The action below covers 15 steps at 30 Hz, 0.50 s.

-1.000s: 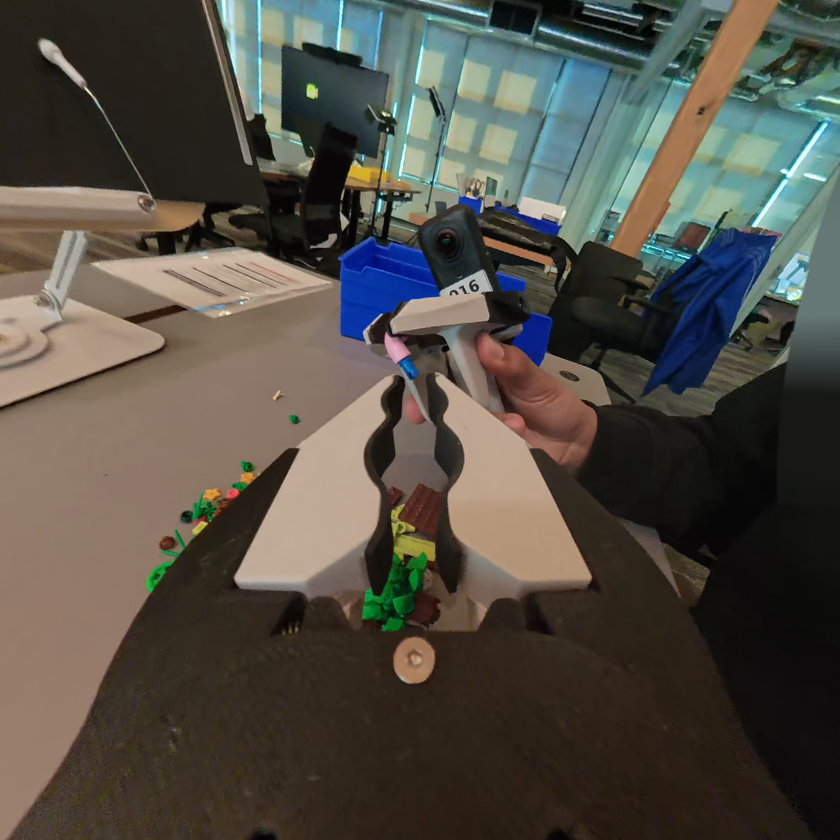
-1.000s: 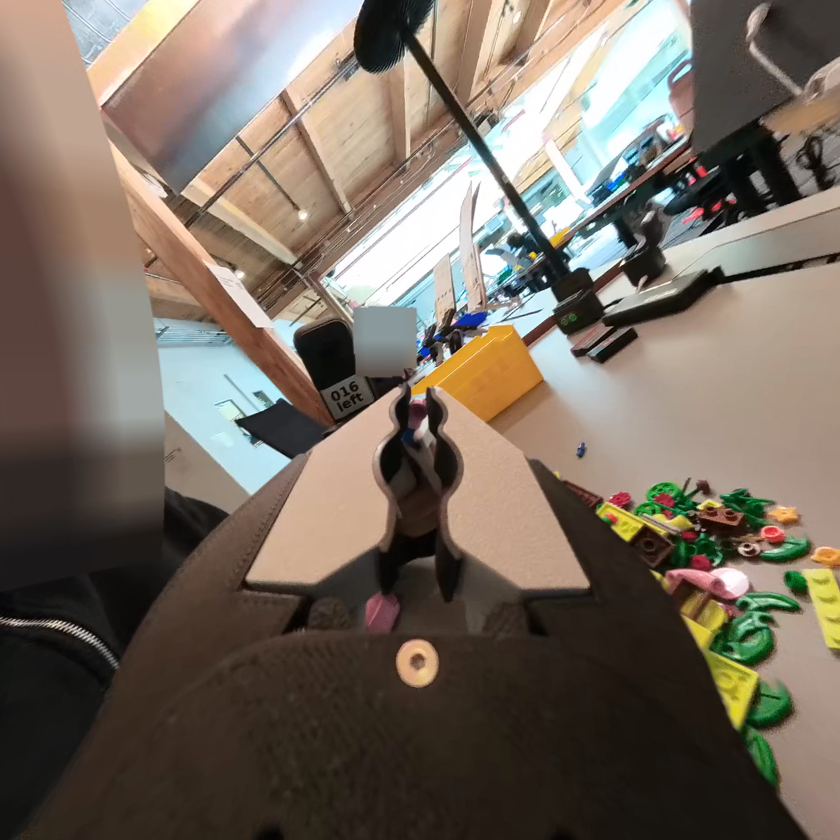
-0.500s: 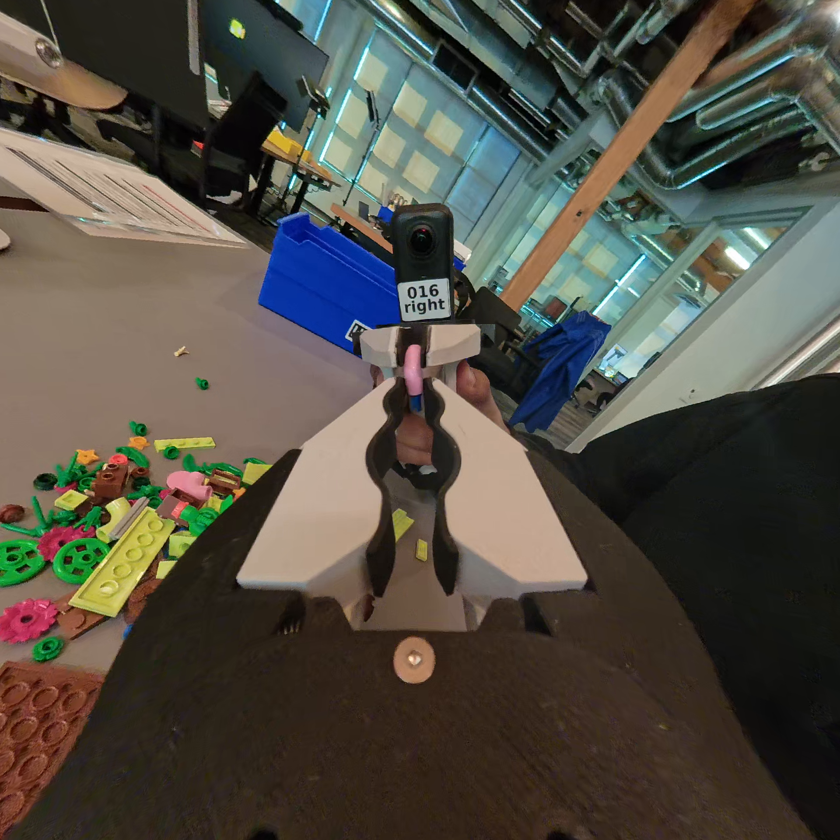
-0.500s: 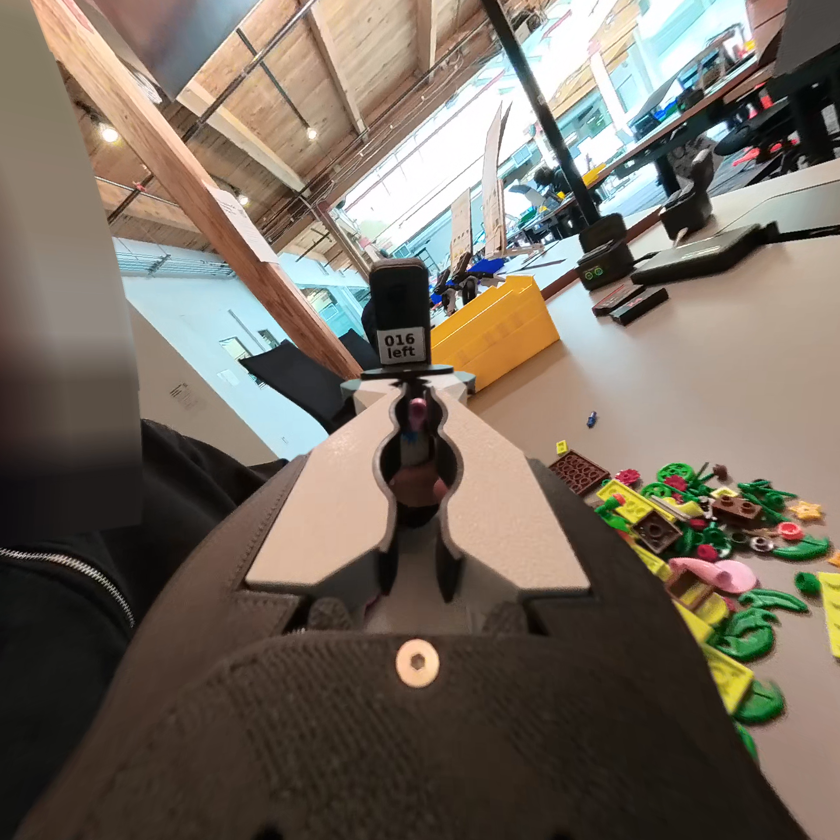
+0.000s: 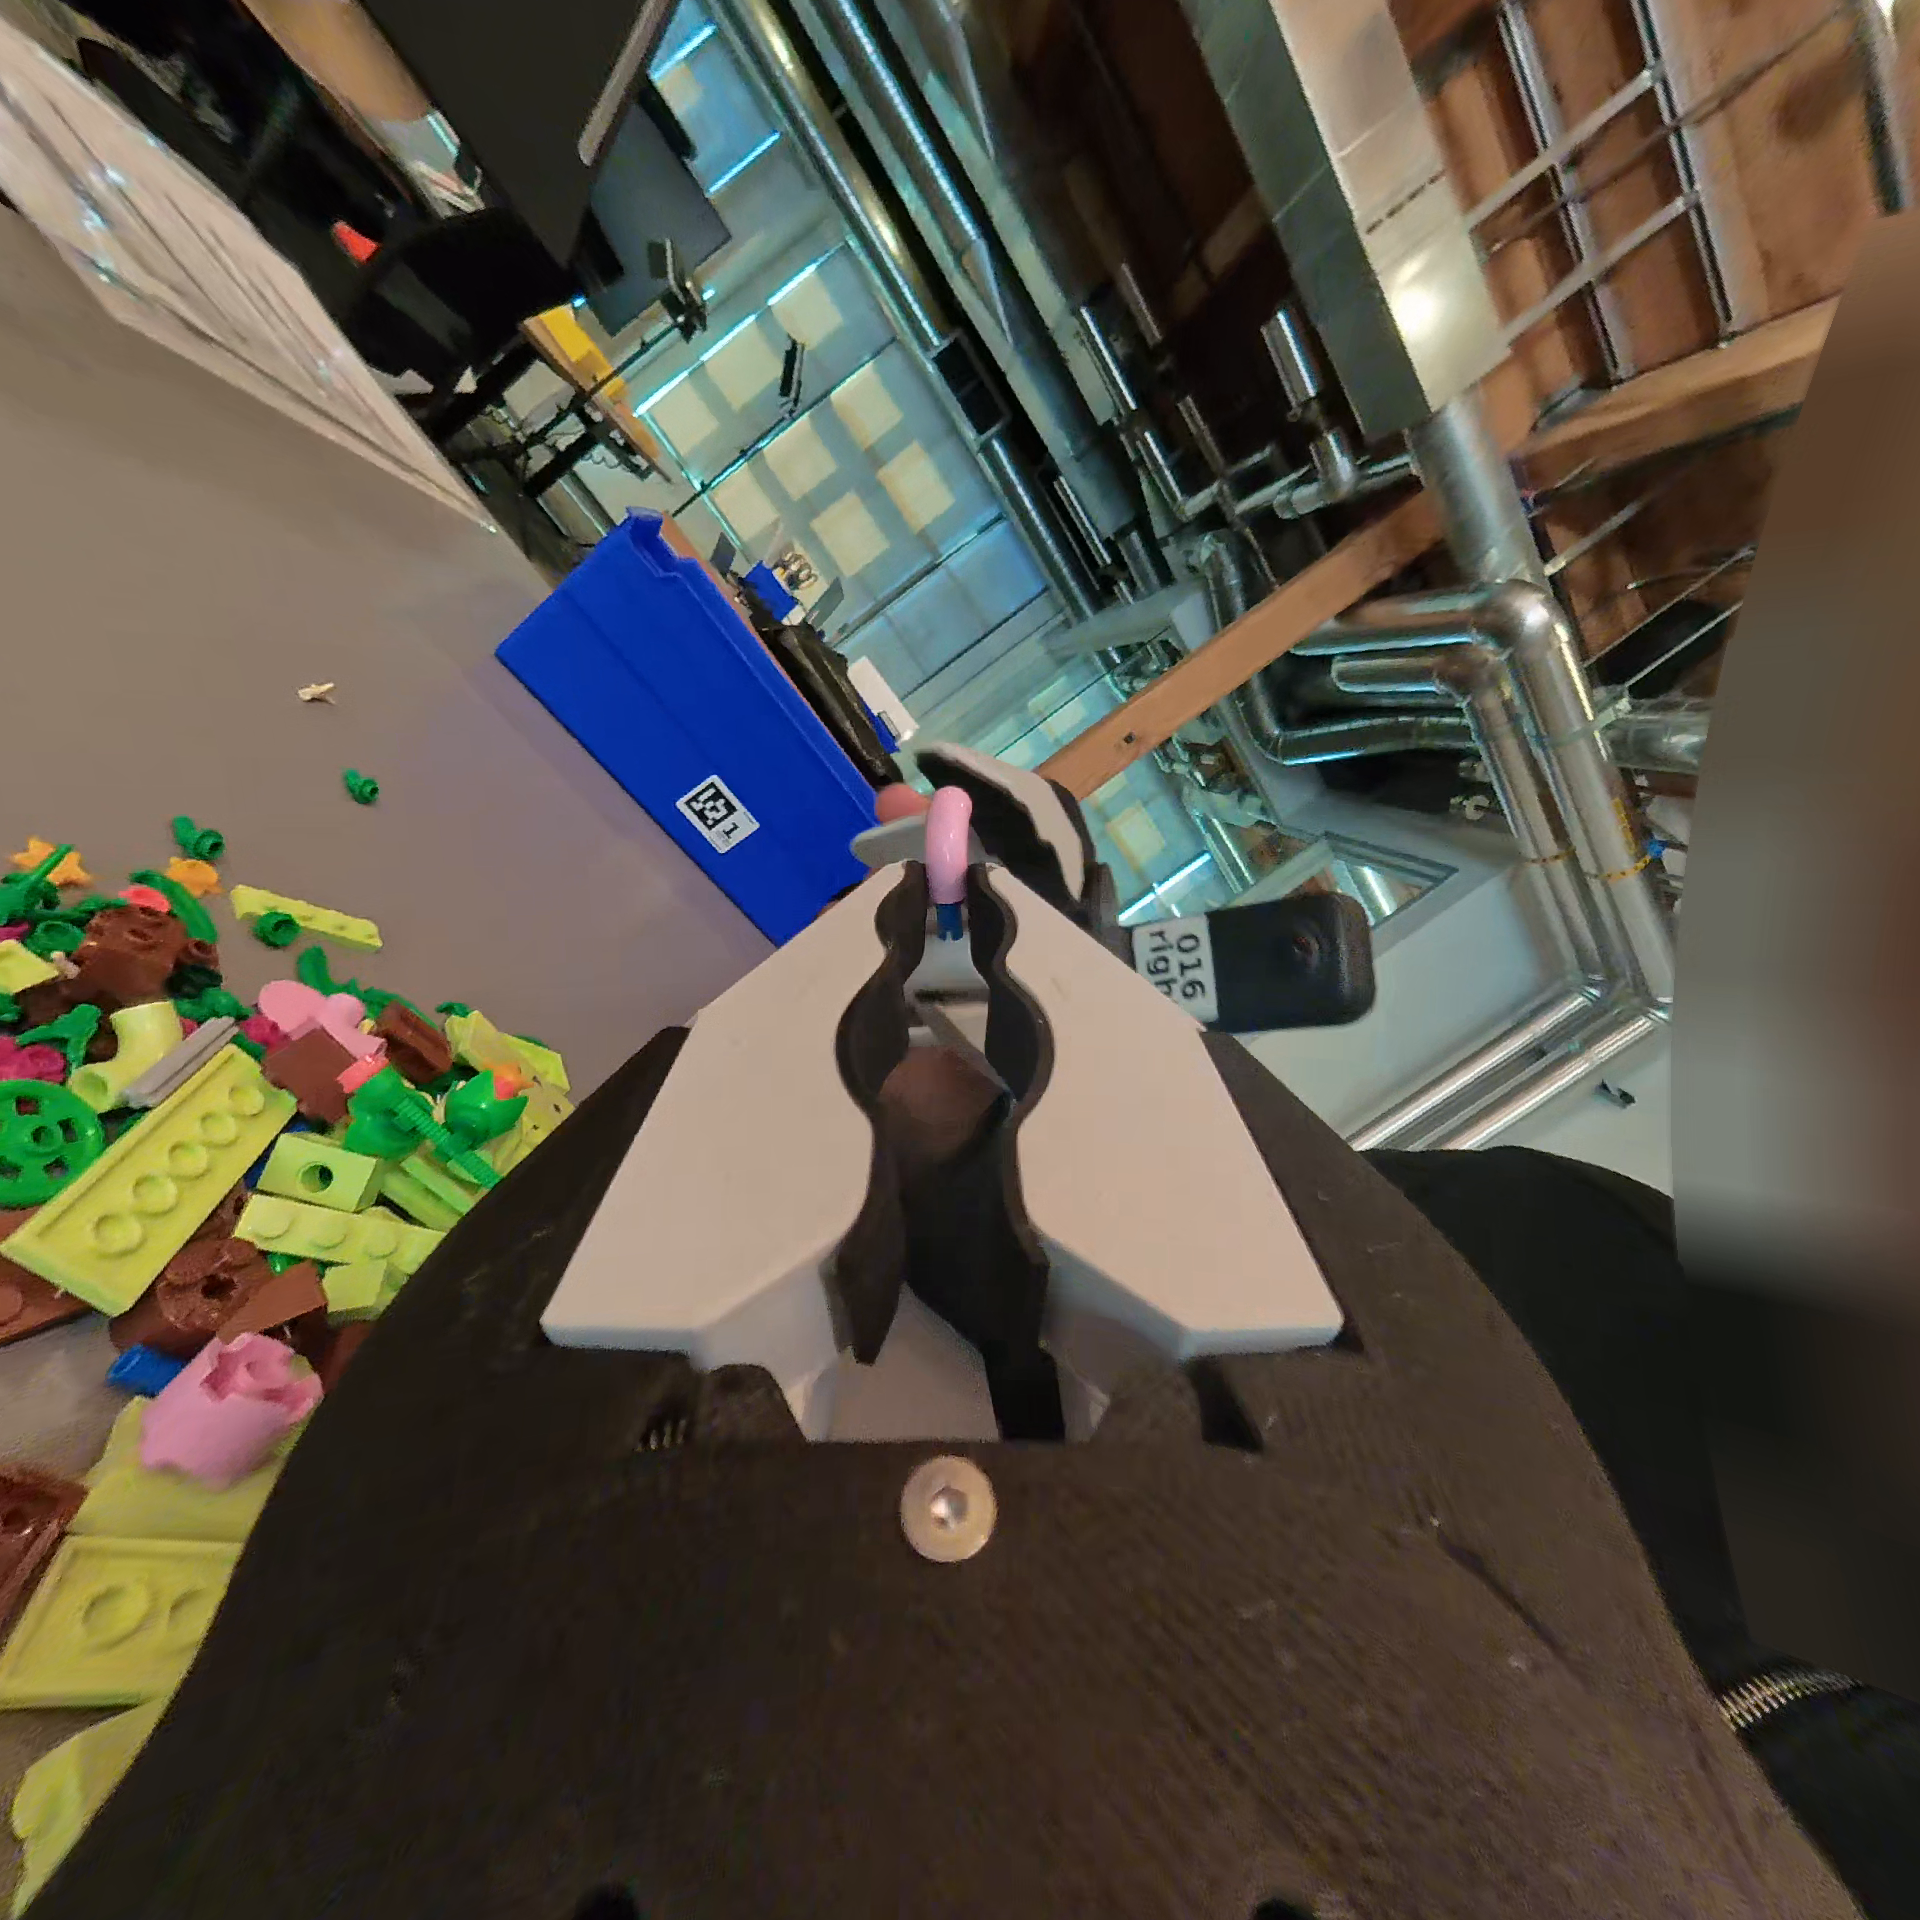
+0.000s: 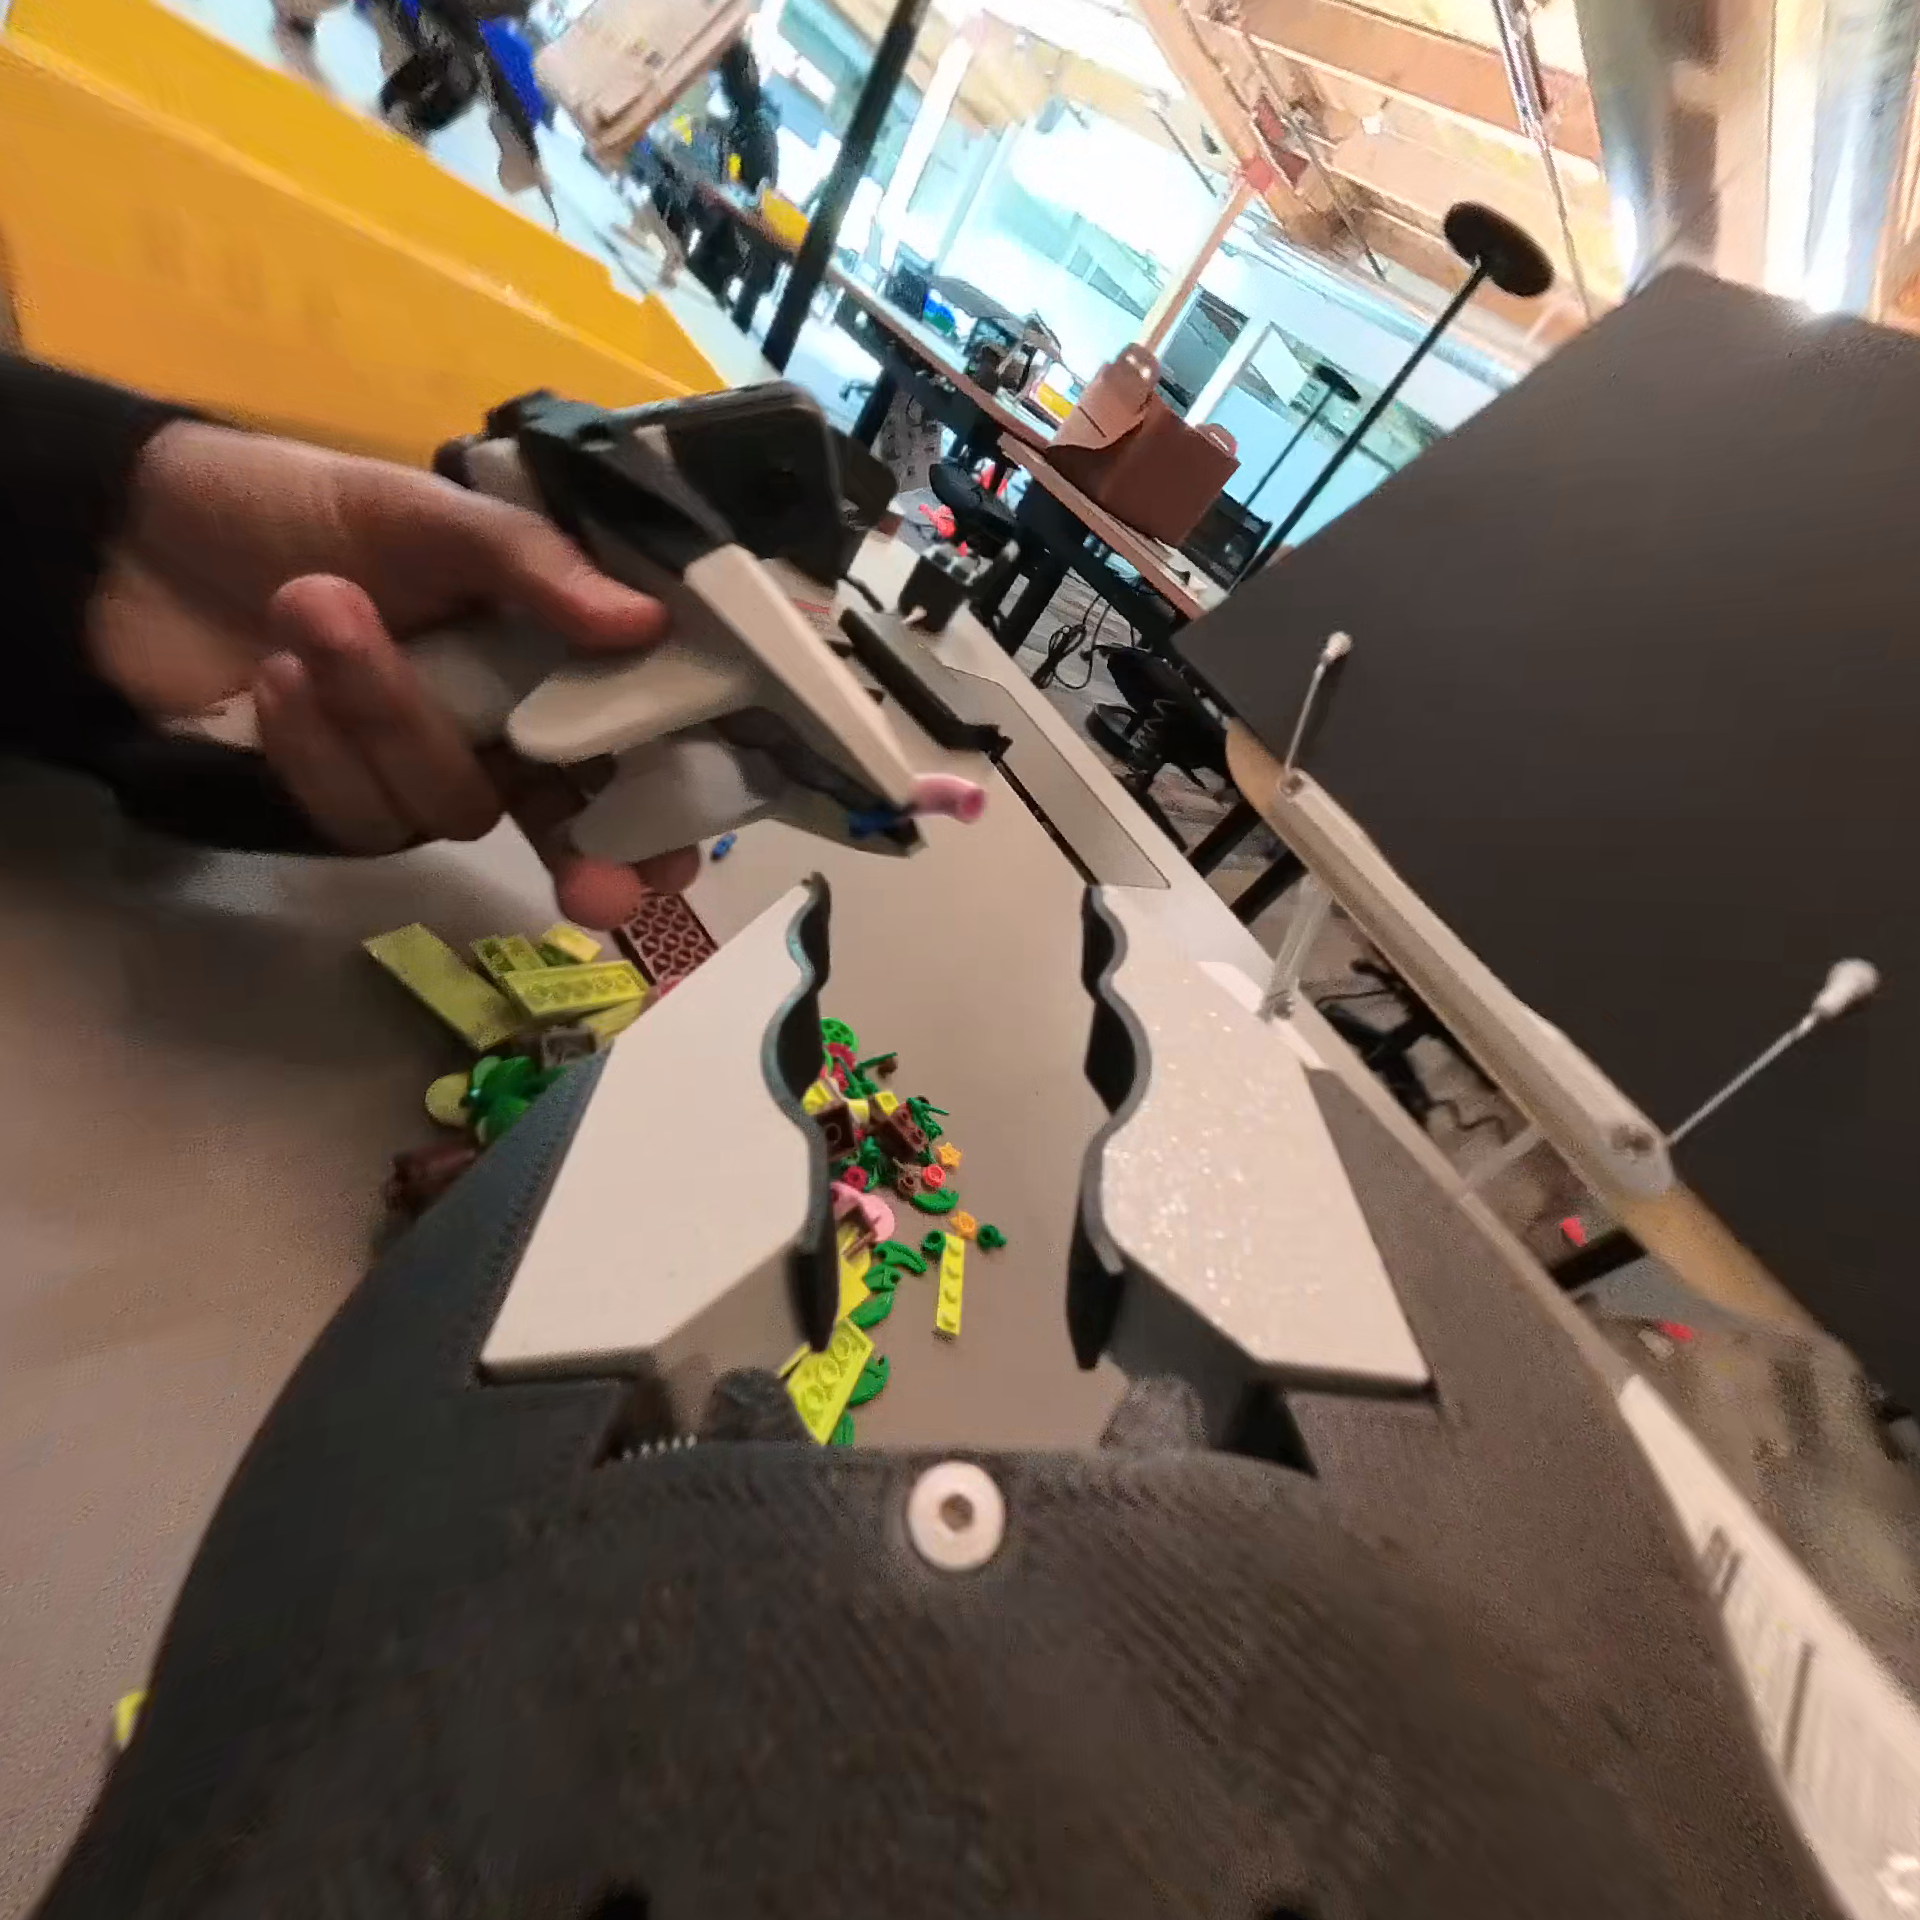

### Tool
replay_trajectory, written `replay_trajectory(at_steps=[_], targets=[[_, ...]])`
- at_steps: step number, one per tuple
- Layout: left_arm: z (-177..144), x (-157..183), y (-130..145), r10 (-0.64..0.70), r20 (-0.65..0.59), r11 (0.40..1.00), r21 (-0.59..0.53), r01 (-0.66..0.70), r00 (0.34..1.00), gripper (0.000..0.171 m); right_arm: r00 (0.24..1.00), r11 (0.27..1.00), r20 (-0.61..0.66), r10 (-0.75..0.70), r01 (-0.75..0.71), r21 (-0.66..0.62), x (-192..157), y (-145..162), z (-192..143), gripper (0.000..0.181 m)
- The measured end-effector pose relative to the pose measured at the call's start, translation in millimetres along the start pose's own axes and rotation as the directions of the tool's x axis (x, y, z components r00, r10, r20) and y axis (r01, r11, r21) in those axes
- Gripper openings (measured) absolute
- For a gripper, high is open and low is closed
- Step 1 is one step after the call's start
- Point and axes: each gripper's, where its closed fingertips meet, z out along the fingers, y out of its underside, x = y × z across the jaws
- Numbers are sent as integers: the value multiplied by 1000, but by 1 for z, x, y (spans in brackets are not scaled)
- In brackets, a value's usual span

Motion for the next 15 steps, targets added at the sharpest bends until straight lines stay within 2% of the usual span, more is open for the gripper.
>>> replay_trajectory(at_steps=[5,13,14,15], targets=[[3,0,6,7,4,1000,-27,-7,1000,7,997,997,-7,-82,81,-3,-9,-6,1,38],[7,7,14,33,-36,998,-54,-35,999,9,996,996,2,-92,92,8,-12,-11,-3,18],[7,8,14,43,-35,997,-59,-45,998,10,996,996,16,-89,89,9,-13,-11,-4,2],[7,8,15,58,-32,996,-67,-60,998,11,996,996,21,-83,83,12,-13,-11,-5,1]])
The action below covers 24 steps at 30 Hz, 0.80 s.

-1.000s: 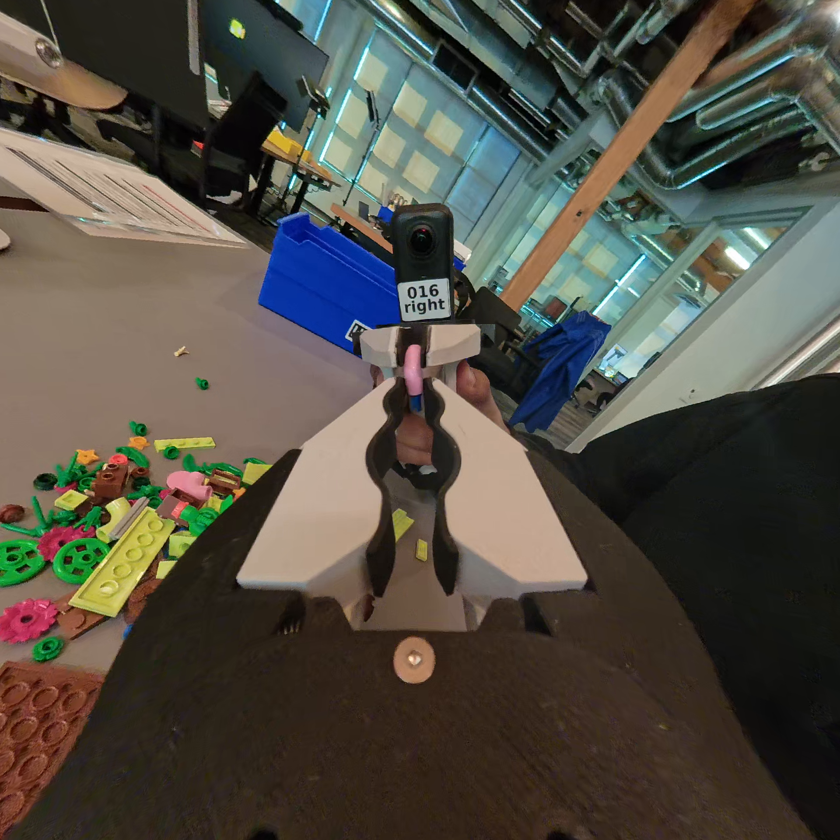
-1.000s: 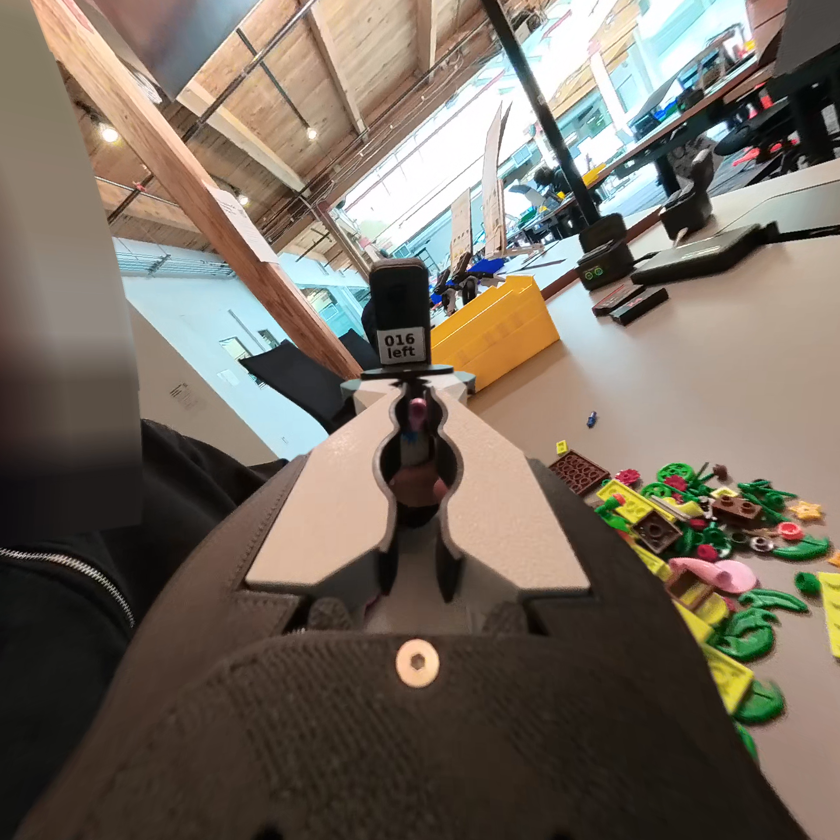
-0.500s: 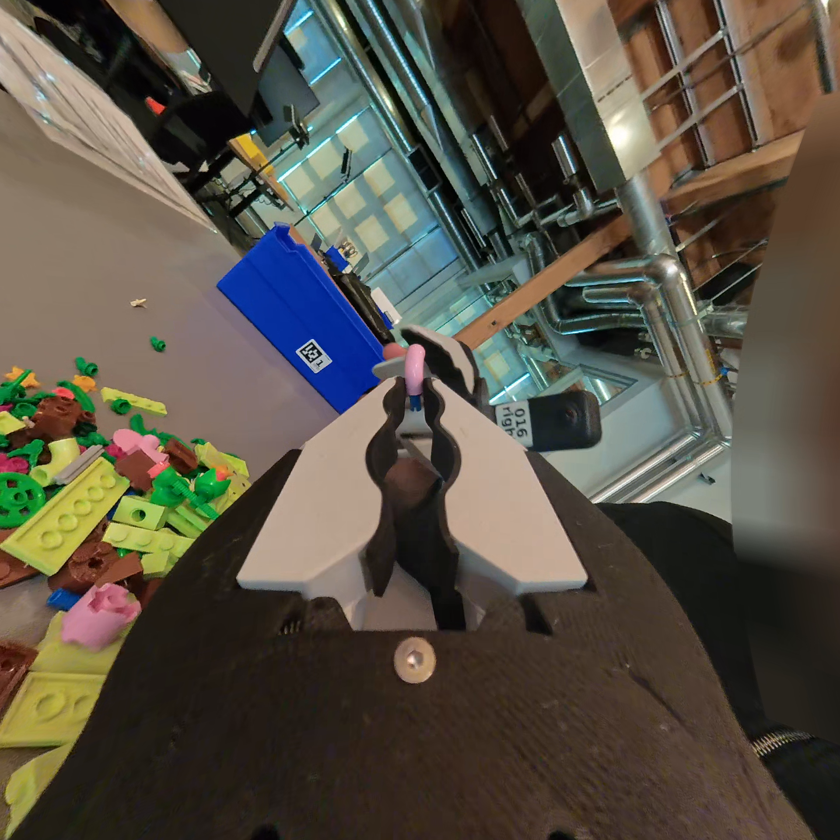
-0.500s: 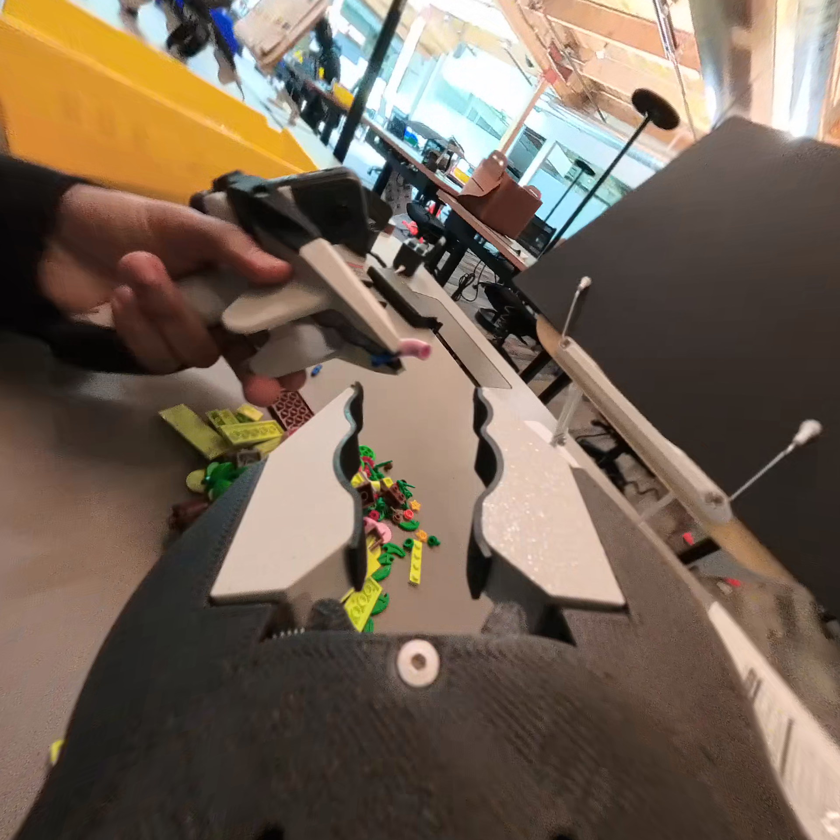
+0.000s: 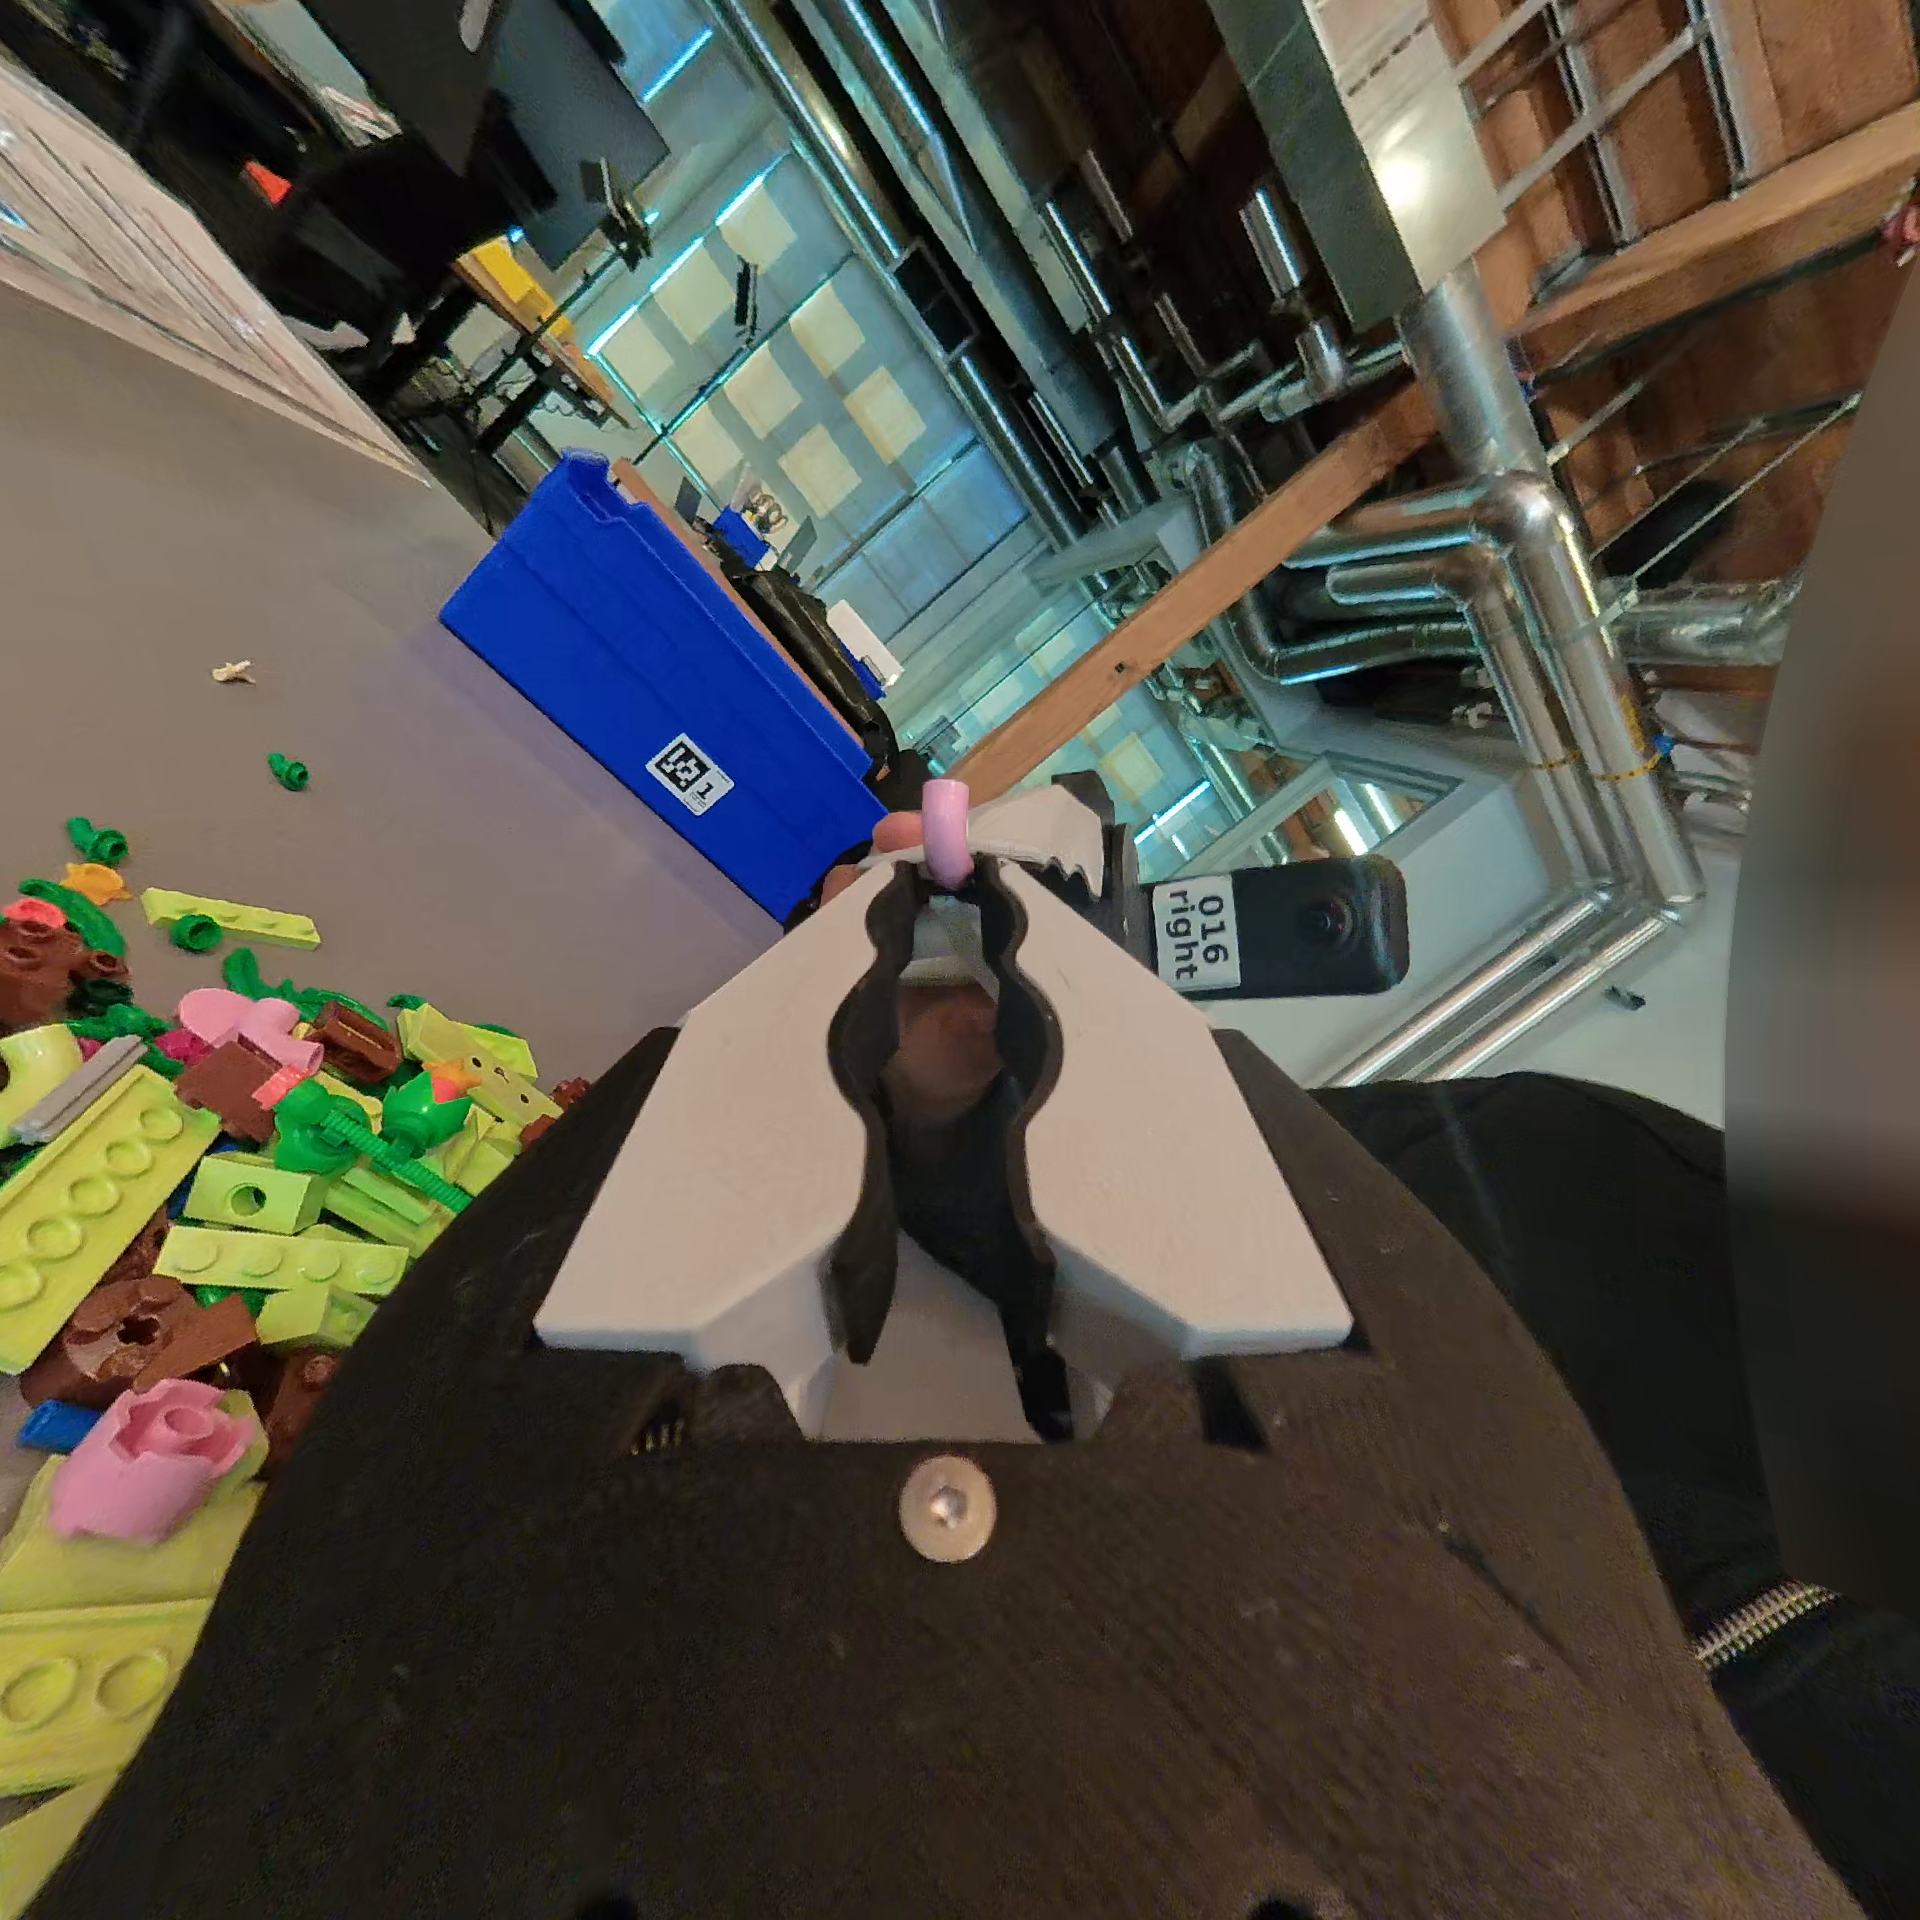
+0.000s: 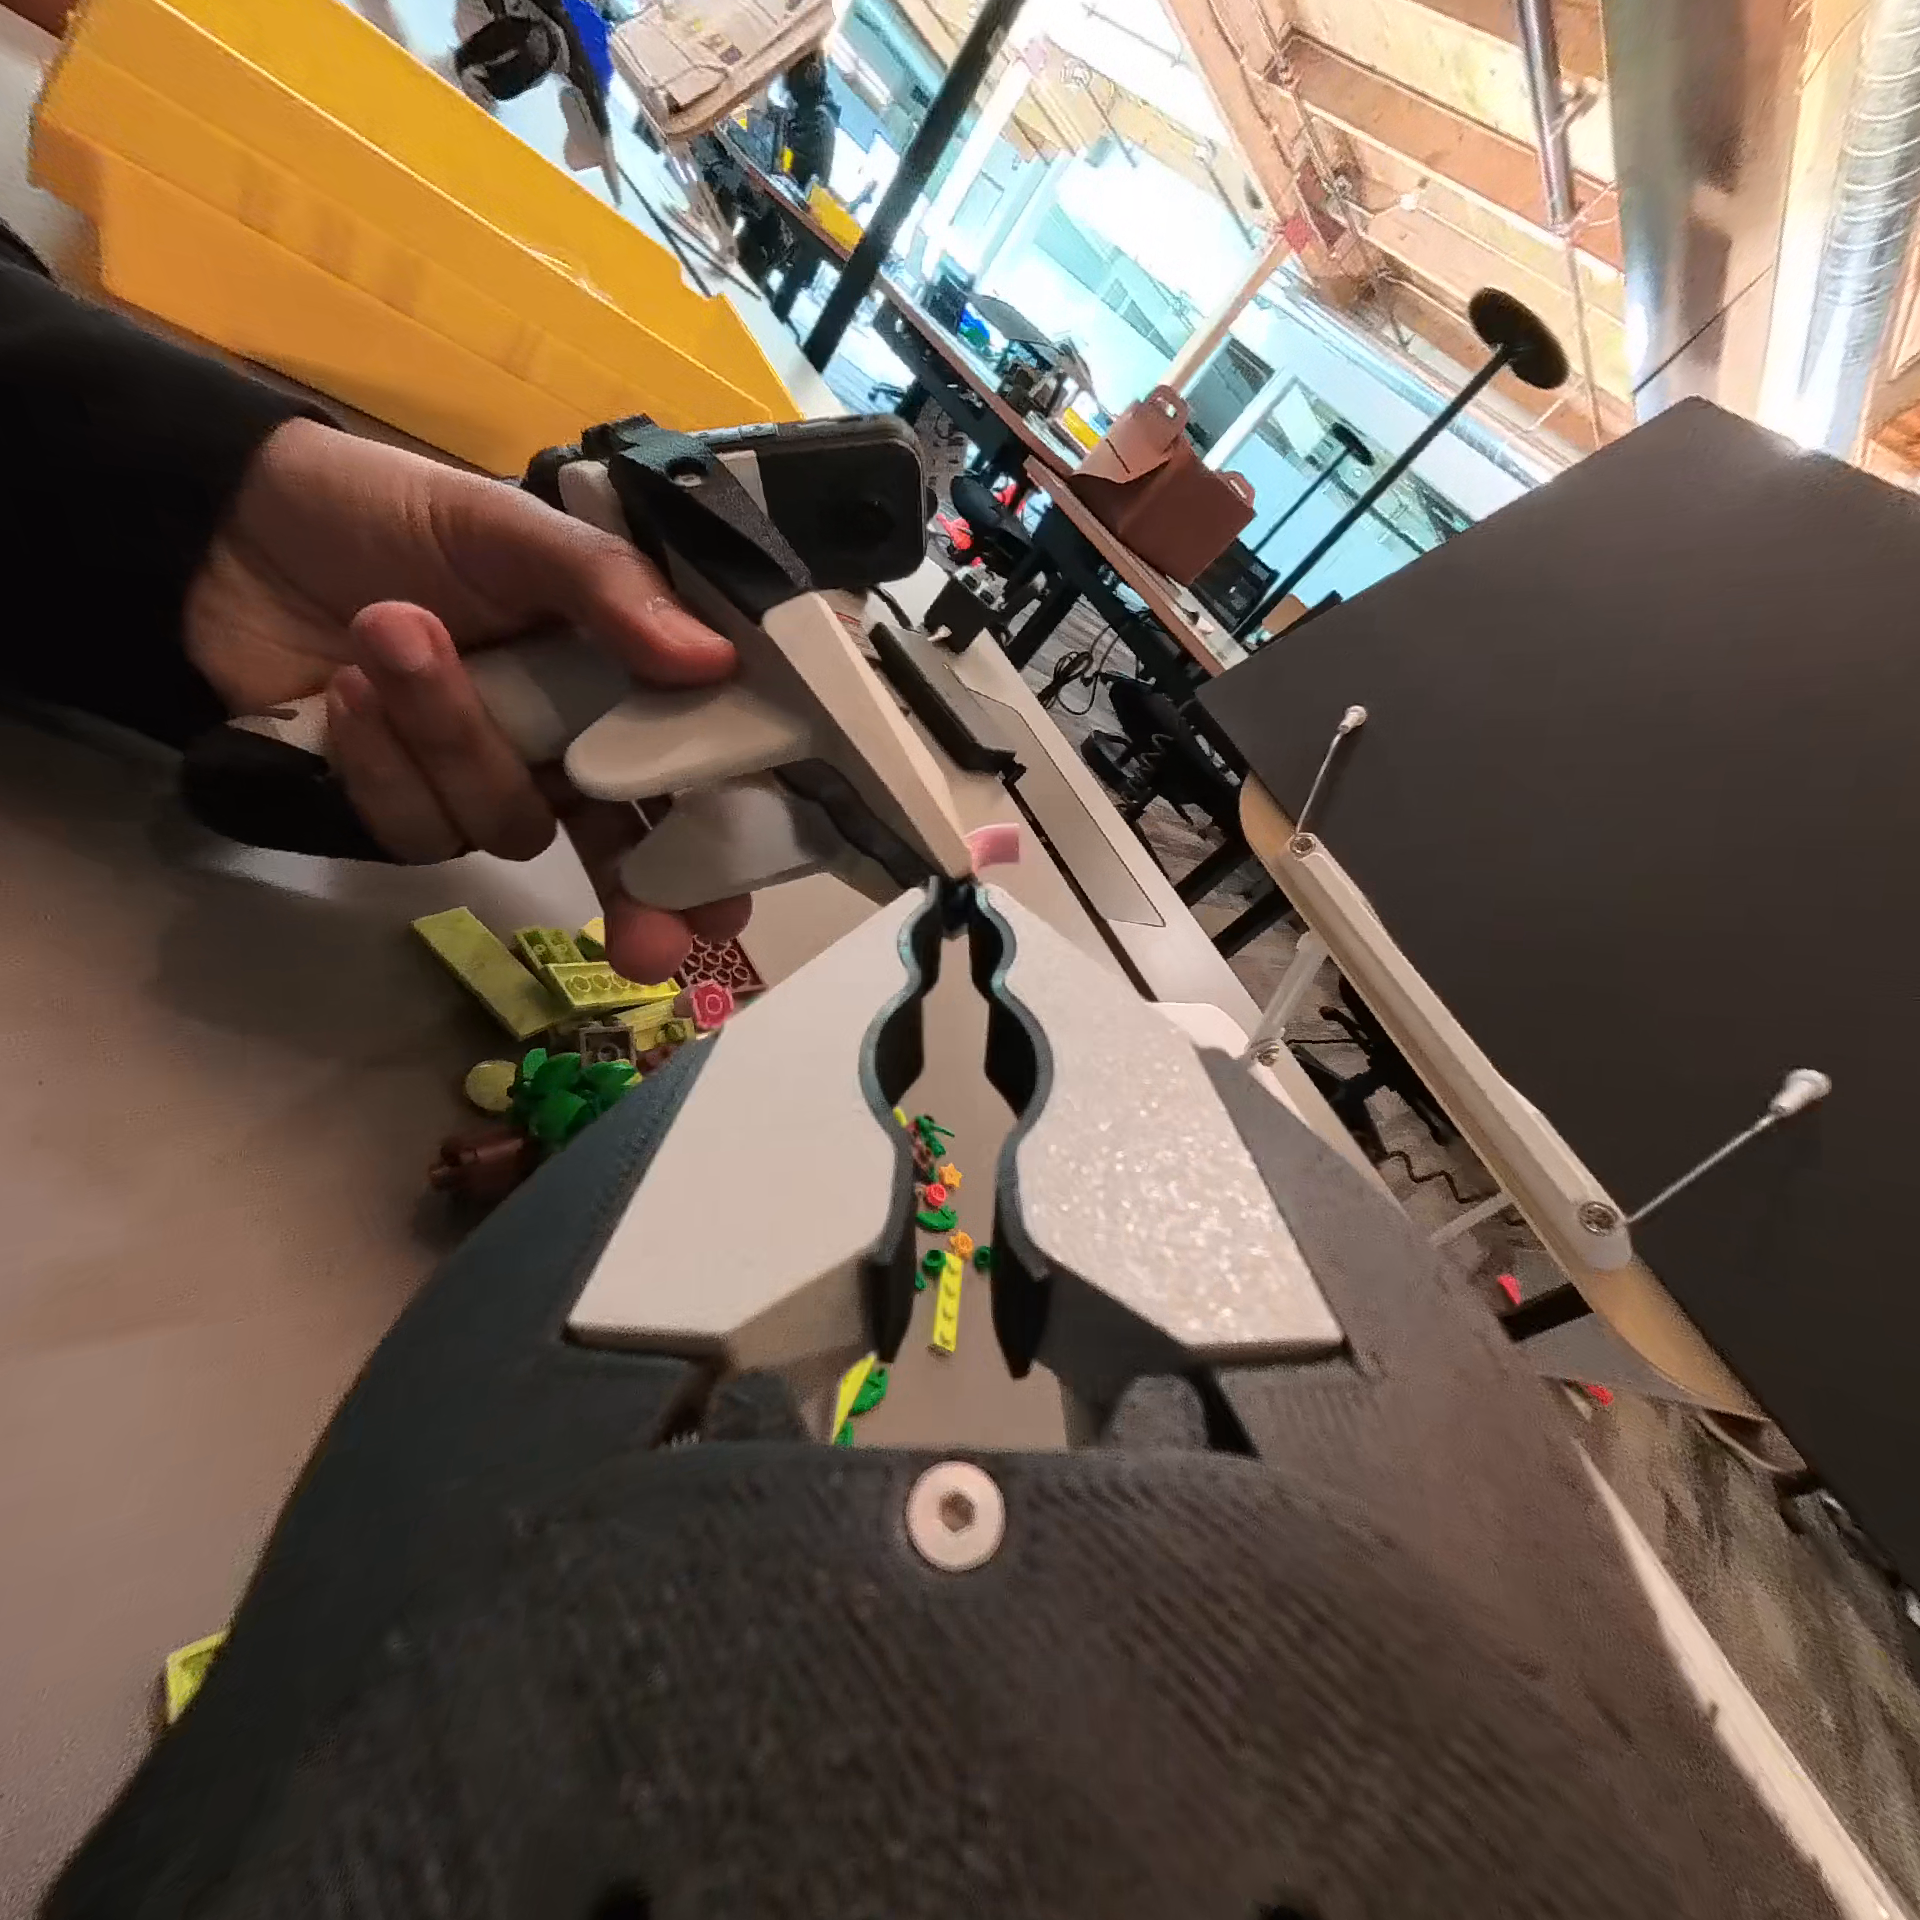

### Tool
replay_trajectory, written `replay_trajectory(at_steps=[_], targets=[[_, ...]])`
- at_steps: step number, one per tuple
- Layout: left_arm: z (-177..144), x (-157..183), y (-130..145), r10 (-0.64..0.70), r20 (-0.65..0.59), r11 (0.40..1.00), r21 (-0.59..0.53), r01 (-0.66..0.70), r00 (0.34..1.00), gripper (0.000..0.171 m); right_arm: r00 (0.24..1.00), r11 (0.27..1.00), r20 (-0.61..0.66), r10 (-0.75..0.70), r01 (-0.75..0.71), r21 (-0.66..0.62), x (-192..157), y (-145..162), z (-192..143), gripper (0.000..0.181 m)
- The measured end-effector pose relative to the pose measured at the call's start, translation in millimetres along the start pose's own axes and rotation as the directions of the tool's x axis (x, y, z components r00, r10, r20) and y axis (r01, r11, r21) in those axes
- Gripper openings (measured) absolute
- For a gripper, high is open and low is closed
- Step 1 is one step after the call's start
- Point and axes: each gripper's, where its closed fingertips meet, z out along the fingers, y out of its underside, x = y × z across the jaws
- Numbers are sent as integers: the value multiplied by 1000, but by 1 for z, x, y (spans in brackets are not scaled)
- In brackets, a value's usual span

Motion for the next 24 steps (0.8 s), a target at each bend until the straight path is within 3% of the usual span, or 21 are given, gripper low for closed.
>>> replay_trajectory(at_steps=[3,7,11,16,18,19,21,23,24], targets=[[-1,1,1,50,14,999,-22,-49,999,10,999,999,36,34,-34,-2,-2,0,-1,1],[-4,2,-5,60,17,998,1,-60,998,21,994,998,87,66,-67,1,-7,1,-1,1],[-6,5,-7,96,14,995,-4,-96,995,16,984,992,135,115,-120,28,-8,-3,-5,1],[-17,7,-24,292,110,955,13,-295,950,31,944,956,182,275,-289,55,4,-6,-12,1],[-26,-4,-33,476,264,876,-53,-480,839,34,901,916,191,389,-401,27,11,0,-11,1],[-32,-14,-36,584,351,805,-132,-579,732,34,861,882,214,461,-471,-5,12,5,-9,0],[-40,-31,-36,779,444,606,-351,-714,443,35,747,786,270,608,-615,-69,10,13,-6,0],[-40,-41,-29,904,395,374,-540,-754,166,35,601,666,337,725,-737,-118,6,16,-5,1],[-37,-42,-20,940,330,274,-596,-755,81,35,528,607,367,766,-782,-141,3,16,-5,1]])
